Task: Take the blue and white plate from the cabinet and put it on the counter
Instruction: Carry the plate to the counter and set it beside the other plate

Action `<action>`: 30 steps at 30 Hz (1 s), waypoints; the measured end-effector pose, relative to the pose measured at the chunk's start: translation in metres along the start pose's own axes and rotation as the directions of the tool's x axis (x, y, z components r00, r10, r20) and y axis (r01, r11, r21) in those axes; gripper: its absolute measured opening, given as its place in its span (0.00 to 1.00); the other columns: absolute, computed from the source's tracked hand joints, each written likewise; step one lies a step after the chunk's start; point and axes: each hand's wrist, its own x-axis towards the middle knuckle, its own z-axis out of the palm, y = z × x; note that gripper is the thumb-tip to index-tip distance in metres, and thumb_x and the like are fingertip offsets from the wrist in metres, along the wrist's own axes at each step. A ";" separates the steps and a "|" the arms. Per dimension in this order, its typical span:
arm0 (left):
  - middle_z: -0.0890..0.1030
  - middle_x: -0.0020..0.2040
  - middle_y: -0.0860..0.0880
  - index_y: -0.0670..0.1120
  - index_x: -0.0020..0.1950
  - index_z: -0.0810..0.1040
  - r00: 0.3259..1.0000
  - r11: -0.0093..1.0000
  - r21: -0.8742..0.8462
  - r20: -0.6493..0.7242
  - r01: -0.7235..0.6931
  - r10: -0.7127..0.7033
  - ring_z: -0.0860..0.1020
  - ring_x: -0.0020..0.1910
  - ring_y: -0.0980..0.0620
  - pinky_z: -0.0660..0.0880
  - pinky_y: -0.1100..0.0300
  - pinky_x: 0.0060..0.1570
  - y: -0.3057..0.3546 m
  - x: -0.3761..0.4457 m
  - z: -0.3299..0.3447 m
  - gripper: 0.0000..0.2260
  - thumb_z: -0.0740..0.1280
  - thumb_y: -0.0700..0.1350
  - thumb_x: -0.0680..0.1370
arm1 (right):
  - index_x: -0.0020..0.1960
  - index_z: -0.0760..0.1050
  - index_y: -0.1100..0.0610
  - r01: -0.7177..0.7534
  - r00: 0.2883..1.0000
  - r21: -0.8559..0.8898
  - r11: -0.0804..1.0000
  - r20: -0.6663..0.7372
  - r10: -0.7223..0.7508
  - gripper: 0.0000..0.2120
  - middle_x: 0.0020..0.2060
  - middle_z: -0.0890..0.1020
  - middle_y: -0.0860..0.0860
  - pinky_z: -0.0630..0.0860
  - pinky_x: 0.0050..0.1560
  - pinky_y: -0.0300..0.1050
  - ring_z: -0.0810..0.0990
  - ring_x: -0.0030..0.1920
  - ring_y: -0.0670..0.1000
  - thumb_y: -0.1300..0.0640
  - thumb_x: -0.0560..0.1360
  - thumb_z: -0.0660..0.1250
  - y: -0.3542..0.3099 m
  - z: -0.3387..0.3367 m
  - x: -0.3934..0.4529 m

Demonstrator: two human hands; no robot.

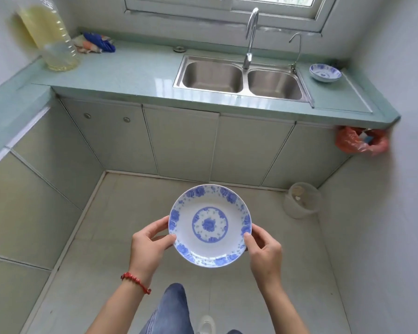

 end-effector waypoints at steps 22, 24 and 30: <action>0.84 0.49 0.50 0.51 0.47 0.81 0.936 0.995 -0.079 -0.352 -0.060 0.028 0.82 0.48 0.53 0.80 0.66 0.37 0.082 0.274 -0.033 0.19 0.71 0.28 0.66 | 0.46 0.81 0.52 0.077 0.935 -0.036 0.996 0.350 -0.060 0.13 0.39 0.85 0.45 0.79 0.41 0.37 0.82 0.39 0.42 0.68 0.71 0.65 -0.092 0.223 0.271; 0.83 0.49 0.49 0.52 0.47 0.81 0.902 0.992 -0.102 -0.431 -0.071 0.020 0.81 0.48 0.52 0.79 0.67 0.37 0.084 0.285 -0.041 0.20 0.70 0.28 0.66 | 0.46 0.81 0.51 0.093 0.899 -0.040 0.995 0.433 -0.067 0.13 0.40 0.85 0.45 0.79 0.40 0.37 0.82 0.39 0.42 0.68 0.71 0.65 -0.100 0.247 0.289; 0.83 0.47 0.51 0.50 0.49 0.81 0.725 0.979 -0.174 -0.687 -0.111 -0.040 0.82 0.41 0.57 0.77 0.69 0.33 0.089 0.306 -0.062 0.20 0.68 0.27 0.67 | 0.43 0.82 0.48 0.145 0.712 -0.057 0.988 0.699 -0.064 0.14 0.39 0.85 0.50 0.78 0.43 0.48 0.80 0.38 0.44 0.67 0.72 0.65 -0.127 0.325 0.331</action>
